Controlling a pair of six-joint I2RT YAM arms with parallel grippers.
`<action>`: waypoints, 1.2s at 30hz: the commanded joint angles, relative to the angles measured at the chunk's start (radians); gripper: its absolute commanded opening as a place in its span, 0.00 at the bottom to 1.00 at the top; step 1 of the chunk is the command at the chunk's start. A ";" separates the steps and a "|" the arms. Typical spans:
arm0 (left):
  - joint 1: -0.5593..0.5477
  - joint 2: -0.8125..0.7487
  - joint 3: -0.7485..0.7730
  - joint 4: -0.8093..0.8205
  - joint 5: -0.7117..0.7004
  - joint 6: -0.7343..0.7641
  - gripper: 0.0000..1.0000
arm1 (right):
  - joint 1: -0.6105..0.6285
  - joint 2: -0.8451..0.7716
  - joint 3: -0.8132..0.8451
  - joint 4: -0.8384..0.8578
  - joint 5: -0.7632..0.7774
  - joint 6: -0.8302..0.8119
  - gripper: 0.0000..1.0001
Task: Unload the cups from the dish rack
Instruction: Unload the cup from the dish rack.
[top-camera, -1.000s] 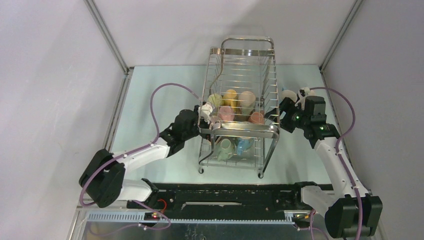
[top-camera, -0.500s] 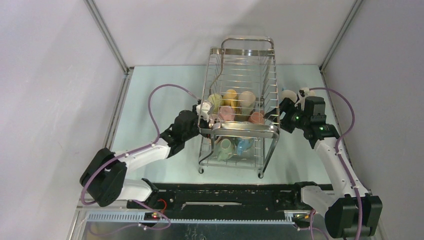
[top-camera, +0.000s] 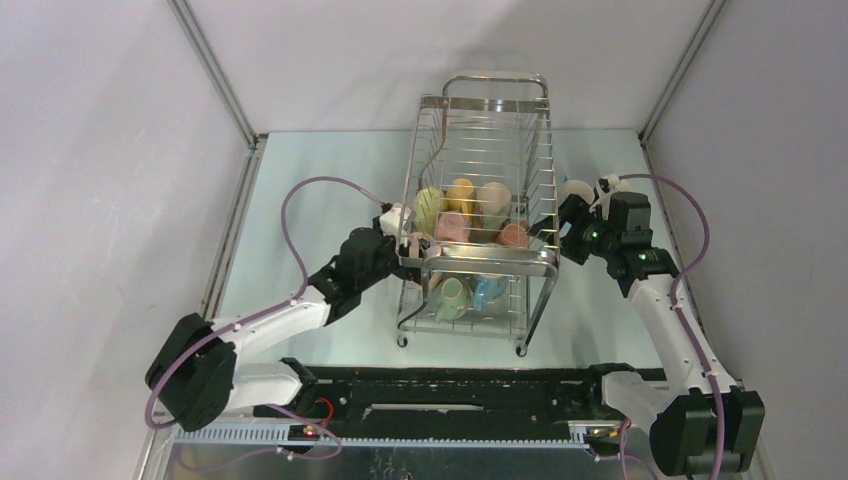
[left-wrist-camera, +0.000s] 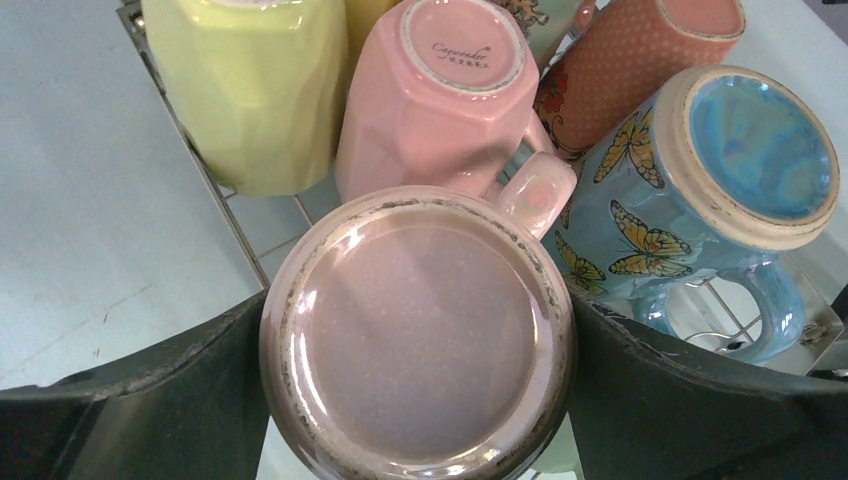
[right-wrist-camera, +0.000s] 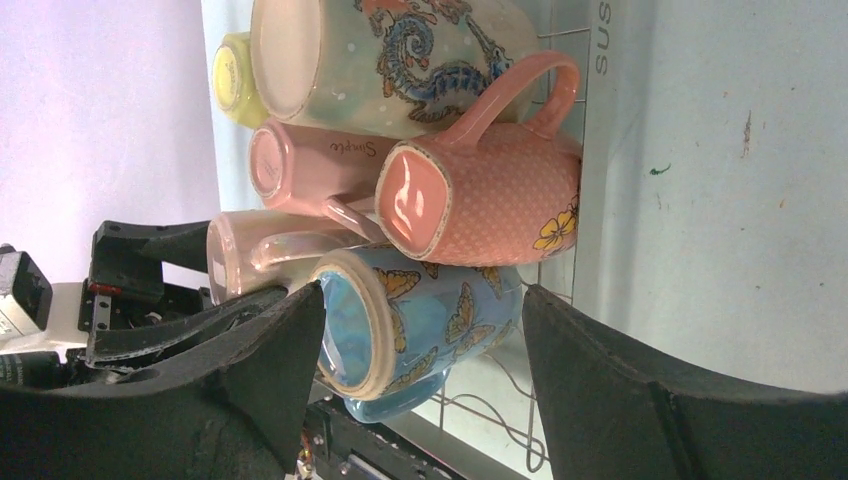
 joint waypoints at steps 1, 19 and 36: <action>-0.002 -0.081 0.014 0.016 -0.091 -0.056 0.22 | 0.013 0.006 0.002 0.051 -0.008 0.013 0.79; 0.024 -0.164 0.068 -0.113 -0.148 -0.196 0.01 | 0.025 0.000 0.002 0.064 -0.009 0.028 0.79; 0.089 -0.250 0.057 -0.160 -0.112 -0.299 0.00 | 0.041 0.004 0.011 0.067 -0.002 0.034 0.79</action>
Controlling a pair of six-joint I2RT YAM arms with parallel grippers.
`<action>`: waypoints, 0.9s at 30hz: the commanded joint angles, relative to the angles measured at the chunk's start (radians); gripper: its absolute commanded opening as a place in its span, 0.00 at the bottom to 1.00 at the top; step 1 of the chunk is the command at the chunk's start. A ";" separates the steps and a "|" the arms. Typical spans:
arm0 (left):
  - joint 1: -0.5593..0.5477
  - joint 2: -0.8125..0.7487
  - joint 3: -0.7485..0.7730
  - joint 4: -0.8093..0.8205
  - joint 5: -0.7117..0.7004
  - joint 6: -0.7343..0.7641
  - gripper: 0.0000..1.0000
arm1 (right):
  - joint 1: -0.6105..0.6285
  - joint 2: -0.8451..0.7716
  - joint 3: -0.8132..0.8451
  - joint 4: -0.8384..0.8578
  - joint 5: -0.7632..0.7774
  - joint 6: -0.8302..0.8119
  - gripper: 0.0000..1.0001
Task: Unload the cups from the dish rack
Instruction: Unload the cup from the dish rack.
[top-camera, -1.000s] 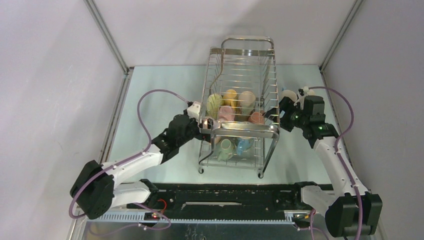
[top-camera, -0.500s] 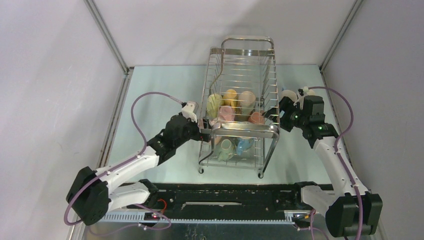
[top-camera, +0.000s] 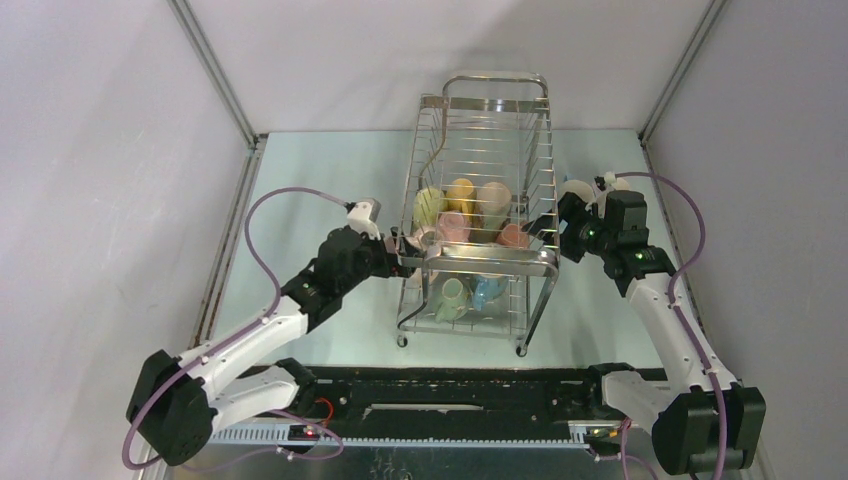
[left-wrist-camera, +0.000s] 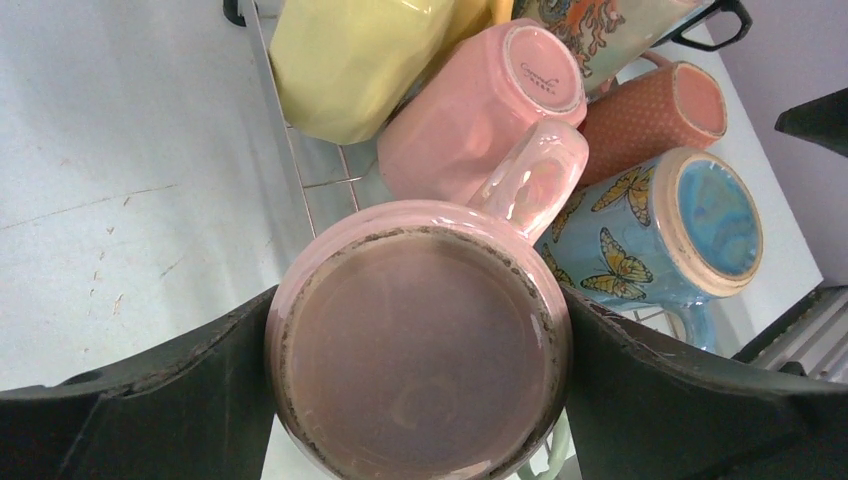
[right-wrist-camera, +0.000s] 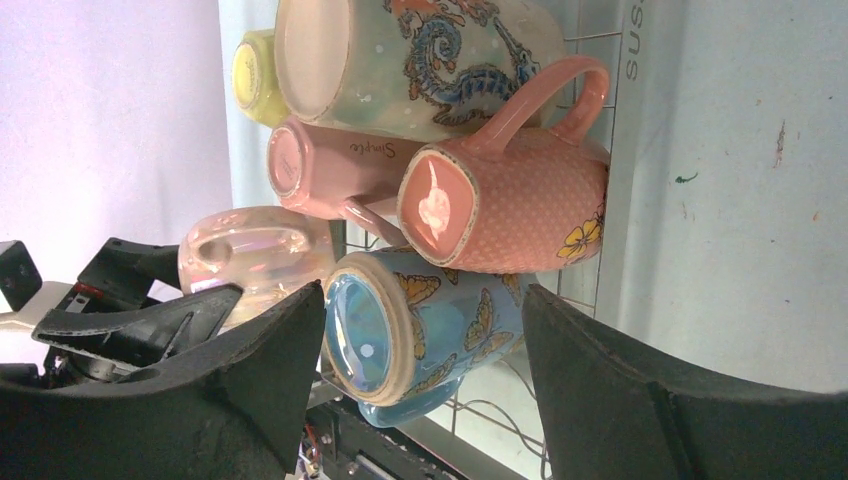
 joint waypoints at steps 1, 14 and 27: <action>0.038 -0.067 0.056 0.062 -0.027 -0.032 0.00 | 0.009 -0.007 0.012 0.029 -0.002 0.010 0.79; 0.095 -0.125 0.062 -0.007 -0.004 -0.106 0.00 | 0.019 -0.004 0.029 0.022 0.004 0.010 0.79; 0.157 -0.161 0.060 -0.017 0.051 -0.171 0.00 | 0.024 -0.004 0.038 0.023 0.005 0.012 0.79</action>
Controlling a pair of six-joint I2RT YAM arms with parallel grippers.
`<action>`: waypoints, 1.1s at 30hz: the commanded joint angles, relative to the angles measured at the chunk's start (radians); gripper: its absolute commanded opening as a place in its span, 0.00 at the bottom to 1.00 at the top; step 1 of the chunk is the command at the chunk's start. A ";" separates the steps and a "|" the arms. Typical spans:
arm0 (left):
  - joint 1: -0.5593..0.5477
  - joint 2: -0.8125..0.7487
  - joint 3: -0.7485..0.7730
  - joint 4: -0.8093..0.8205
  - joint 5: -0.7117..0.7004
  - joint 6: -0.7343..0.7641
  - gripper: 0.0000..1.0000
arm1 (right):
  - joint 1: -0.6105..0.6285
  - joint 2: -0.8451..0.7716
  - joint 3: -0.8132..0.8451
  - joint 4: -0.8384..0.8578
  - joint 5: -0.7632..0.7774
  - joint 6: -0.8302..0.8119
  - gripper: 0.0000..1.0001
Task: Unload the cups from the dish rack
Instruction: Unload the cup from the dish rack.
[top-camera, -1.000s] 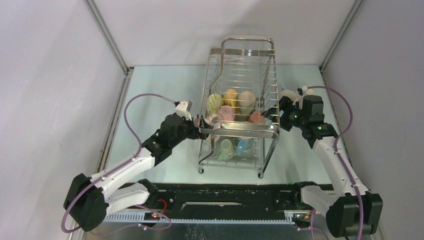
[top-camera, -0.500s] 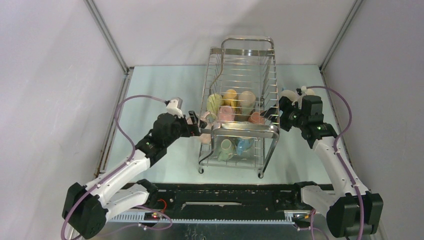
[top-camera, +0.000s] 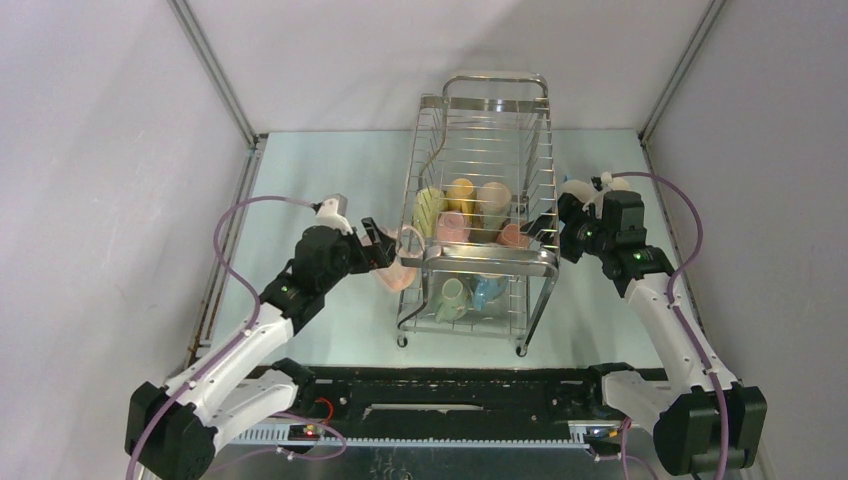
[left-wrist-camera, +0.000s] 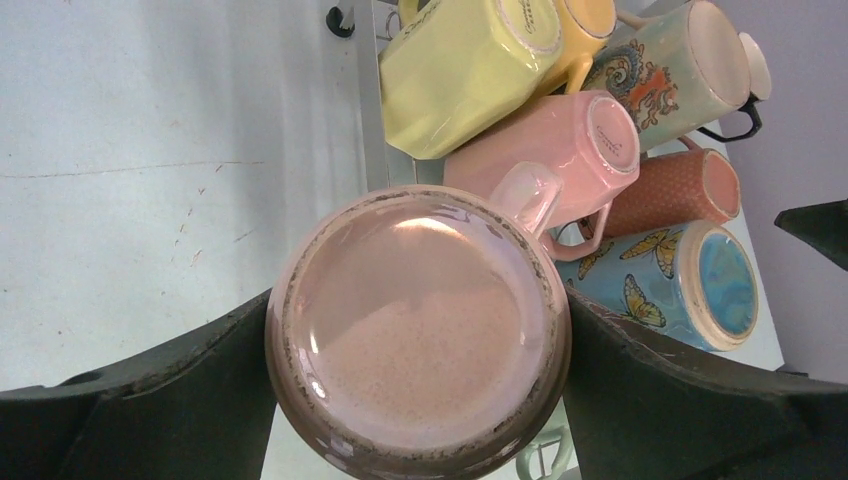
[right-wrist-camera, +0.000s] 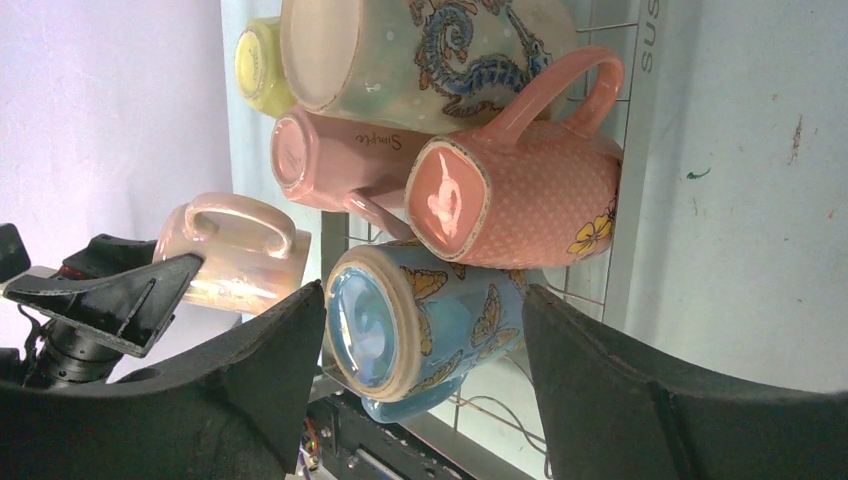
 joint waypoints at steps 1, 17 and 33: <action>0.019 -0.038 0.062 0.114 0.046 -0.062 0.00 | 0.007 -0.002 0.037 0.023 0.003 0.012 0.79; 0.047 0.011 0.060 0.197 0.163 -0.179 0.00 | 0.012 -0.022 0.040 0.008 0.015 0.006 0.79; 0.036 0.096 0.083 0.322 0.266 -0.297 0.00 | 0.024 0.019 0.016 0.244 -0.247 -0.017 0.78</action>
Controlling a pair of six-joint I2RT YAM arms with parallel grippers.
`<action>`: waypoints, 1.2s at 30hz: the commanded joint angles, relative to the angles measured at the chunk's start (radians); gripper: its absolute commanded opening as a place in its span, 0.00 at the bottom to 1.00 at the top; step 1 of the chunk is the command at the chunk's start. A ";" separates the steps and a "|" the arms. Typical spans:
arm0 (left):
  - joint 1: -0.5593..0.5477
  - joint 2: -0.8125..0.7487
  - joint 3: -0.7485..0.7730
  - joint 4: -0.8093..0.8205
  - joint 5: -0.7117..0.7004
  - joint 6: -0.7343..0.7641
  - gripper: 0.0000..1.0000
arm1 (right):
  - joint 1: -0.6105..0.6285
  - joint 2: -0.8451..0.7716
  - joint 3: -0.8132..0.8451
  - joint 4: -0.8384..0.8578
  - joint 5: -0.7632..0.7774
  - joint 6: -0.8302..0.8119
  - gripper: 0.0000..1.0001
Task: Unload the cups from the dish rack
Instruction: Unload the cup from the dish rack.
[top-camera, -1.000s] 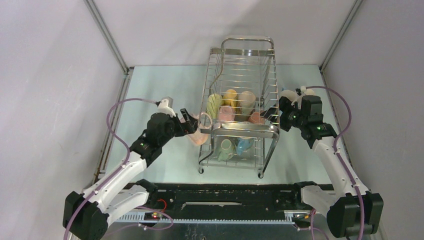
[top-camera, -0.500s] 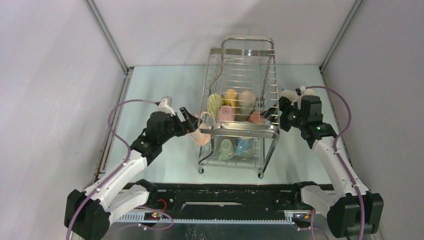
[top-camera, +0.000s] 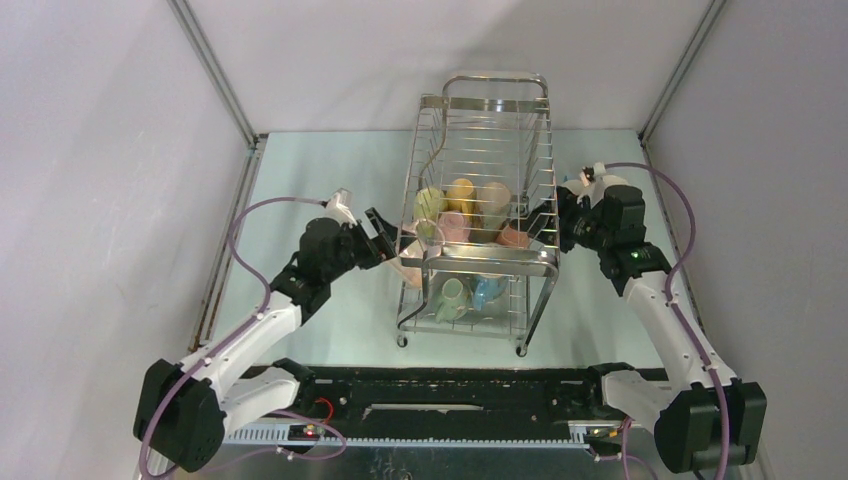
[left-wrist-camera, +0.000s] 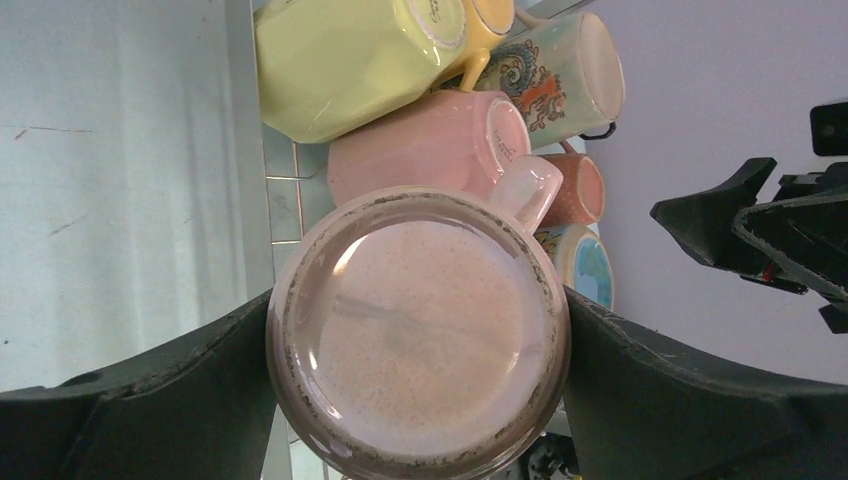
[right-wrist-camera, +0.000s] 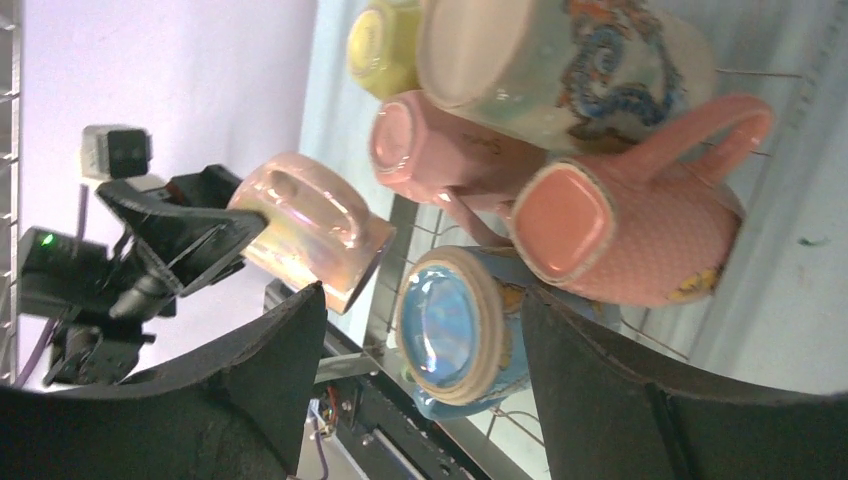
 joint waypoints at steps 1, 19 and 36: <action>-0.004 -0.010 0.086 0.175 0.055 -0.062 0.00 | 0.011 0.012 0.016 0.134 -0.122 -0.014 0.78; -0.007 0.025 0.116 0.267 0.161 -0.167 0.00 | 0.100 0.099 0.009 0.254 -0.228 -0.046 0.73; 0.002 0.011 0.111 0.257 0.158 -0.224 0.00 | 0.067 0.066 -0.049 0.320 -0.228 0.005 0.72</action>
